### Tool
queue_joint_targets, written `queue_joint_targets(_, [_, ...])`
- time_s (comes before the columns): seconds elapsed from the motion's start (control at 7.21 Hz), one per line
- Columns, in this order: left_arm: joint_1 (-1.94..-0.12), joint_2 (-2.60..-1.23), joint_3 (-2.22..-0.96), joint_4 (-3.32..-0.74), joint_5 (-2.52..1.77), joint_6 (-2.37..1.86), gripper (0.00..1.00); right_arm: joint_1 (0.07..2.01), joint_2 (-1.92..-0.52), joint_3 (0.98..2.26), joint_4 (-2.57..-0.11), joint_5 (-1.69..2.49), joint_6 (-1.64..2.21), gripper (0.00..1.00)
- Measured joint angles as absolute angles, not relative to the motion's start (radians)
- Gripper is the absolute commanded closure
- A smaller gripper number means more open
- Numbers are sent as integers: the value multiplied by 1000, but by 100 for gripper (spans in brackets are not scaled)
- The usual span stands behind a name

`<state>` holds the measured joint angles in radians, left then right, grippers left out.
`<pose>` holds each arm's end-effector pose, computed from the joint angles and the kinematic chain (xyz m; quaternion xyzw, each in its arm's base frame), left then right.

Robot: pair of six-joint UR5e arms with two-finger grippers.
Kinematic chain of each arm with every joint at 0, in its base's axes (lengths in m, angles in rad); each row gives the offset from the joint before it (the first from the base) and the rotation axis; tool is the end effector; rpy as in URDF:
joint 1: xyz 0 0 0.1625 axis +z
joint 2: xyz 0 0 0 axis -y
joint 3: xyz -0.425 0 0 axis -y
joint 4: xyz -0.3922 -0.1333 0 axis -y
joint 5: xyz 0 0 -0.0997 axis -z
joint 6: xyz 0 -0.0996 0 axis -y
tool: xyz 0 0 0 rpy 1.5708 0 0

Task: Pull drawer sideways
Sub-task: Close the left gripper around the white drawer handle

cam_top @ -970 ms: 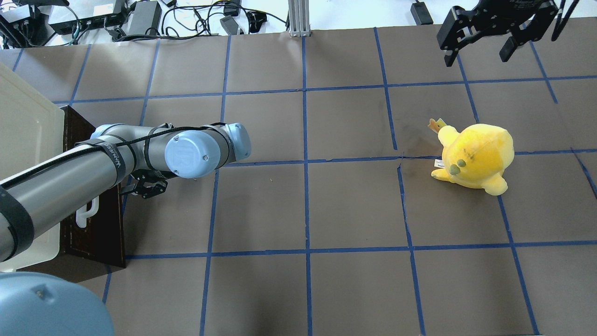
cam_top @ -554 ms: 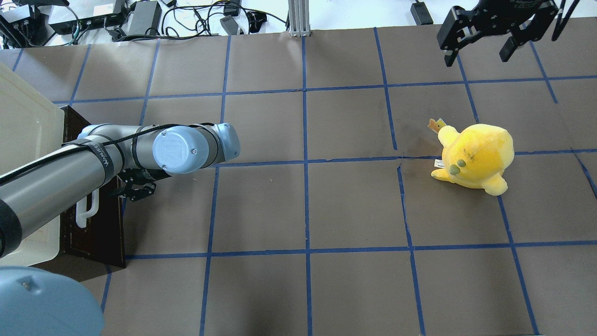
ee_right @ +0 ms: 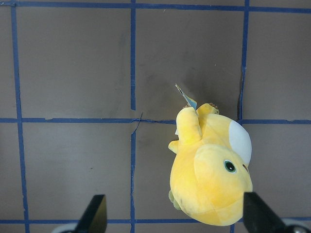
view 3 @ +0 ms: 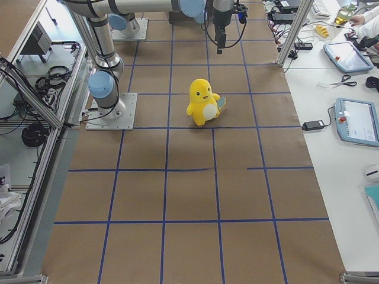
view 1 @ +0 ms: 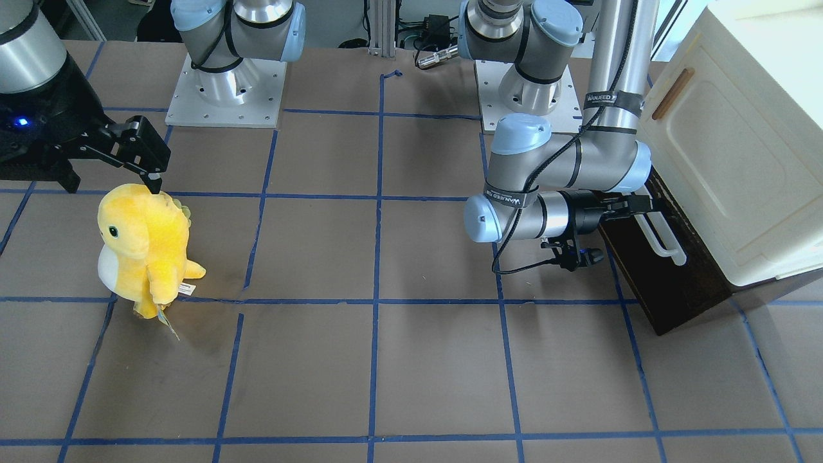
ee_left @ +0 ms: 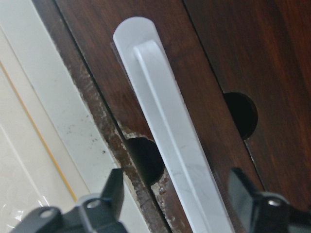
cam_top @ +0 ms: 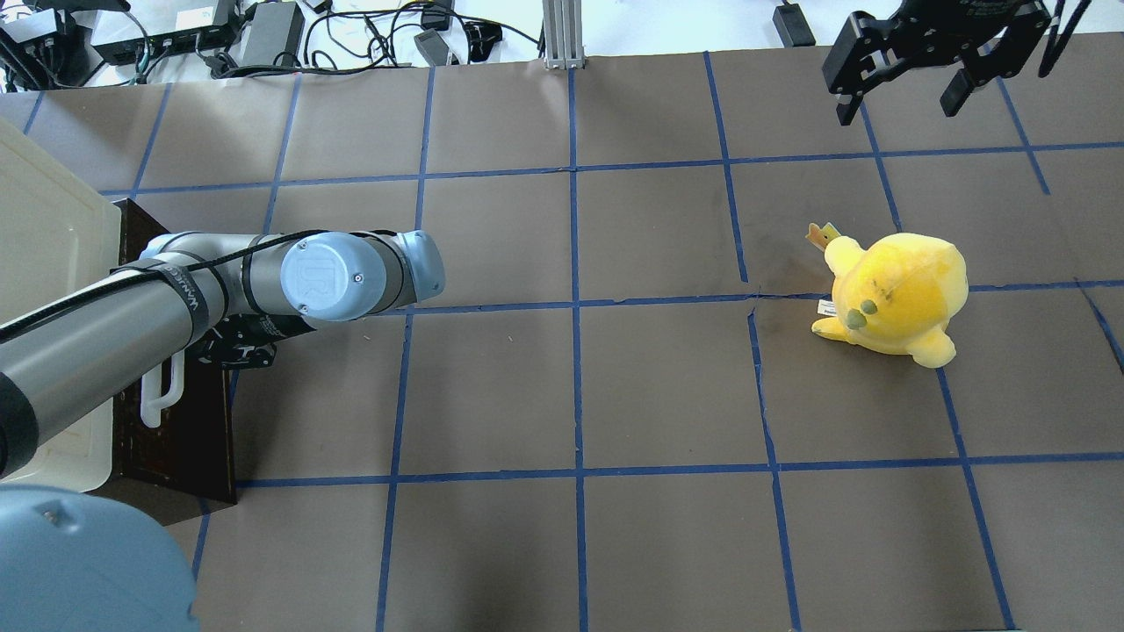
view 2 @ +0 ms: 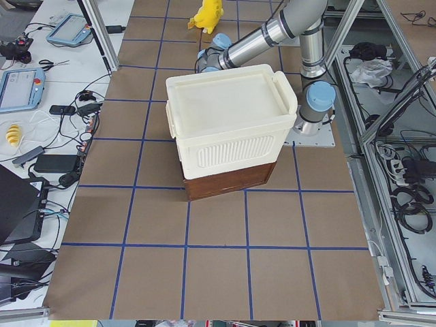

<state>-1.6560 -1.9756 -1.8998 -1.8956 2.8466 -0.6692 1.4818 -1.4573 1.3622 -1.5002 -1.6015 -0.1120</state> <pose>-0.0789 -0.4773 0.1894 0.0884 0.7506 0.1878 0.6273 0.0817 -0.5501 0.5249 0.0113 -0.9997 0.0107 0.0165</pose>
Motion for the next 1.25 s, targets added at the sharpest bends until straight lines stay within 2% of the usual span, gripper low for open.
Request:
queue_joint_targets(0.28, [-1658, -1987, -1897, -1895, 2848, -673, 84, 1482, -1457, 1362, -1500, -1601, -112, 0])
queue_joint_targets(0.42, [-1659, -1991, -1896, -1895, 2847, -674, 92, 1482, -1457, 1362, -1500, -1601, -112, 0])
queue_joint_targets(0.69, [-1665, -1994, -1896, -1894, 2845, -676, 96, 1482, -1457, 1362, -1500, -1601, -112, 0])
queue_joint_targets(1.25, [-1730, -1996, -1882, -1887, 2832, -676, 96, 1482, -1457, 1362, -1500, -1601, -112, 0])
